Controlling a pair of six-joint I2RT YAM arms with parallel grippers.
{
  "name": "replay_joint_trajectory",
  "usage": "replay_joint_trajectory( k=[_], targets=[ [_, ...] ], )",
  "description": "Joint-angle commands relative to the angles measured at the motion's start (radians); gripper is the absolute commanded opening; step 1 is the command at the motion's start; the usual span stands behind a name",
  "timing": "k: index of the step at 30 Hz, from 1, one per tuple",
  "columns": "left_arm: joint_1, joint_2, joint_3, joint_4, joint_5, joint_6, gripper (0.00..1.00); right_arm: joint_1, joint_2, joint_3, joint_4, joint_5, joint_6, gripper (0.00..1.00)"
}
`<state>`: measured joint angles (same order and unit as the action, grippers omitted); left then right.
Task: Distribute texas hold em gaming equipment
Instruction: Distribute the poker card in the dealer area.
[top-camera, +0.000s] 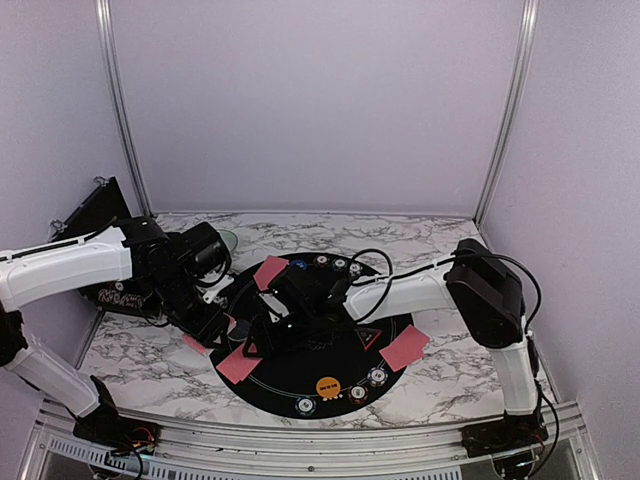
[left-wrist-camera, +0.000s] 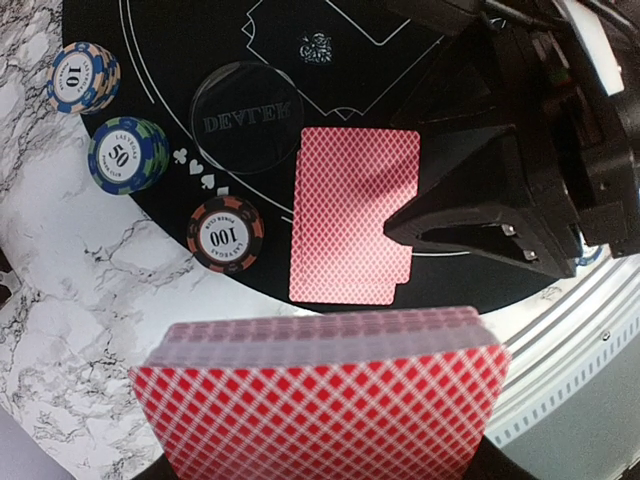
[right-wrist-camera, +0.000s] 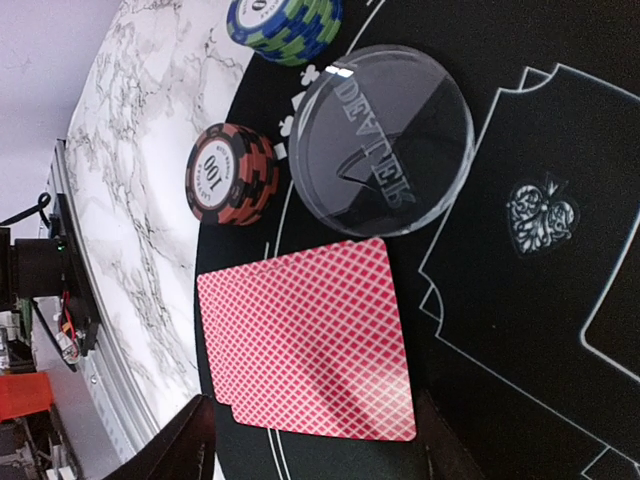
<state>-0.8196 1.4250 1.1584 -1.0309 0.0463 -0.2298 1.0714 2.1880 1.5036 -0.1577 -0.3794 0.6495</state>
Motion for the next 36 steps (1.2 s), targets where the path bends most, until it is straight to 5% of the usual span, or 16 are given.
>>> replay_joint_trajectory(
  k=[1,24,36],
  targets=[
    [0.008,-0.036,-0.011,0.003,-0.005,-0.008,0.58,0.029,0.001,0.025,-0.083,0.152,-0.069,0.66],
    [0.014,-0.010,0.003,0.002,0.006,0.001,0.58,0.057,-0.156,-0.128,0.072,0.212,-0.133,0.68],
    [0.012,0.053,0.056,0.002,0.013,0.012,0.58,-0.072,-0.330,-0.250,0.132,0.081,-0.045,0.68]
  ],
)
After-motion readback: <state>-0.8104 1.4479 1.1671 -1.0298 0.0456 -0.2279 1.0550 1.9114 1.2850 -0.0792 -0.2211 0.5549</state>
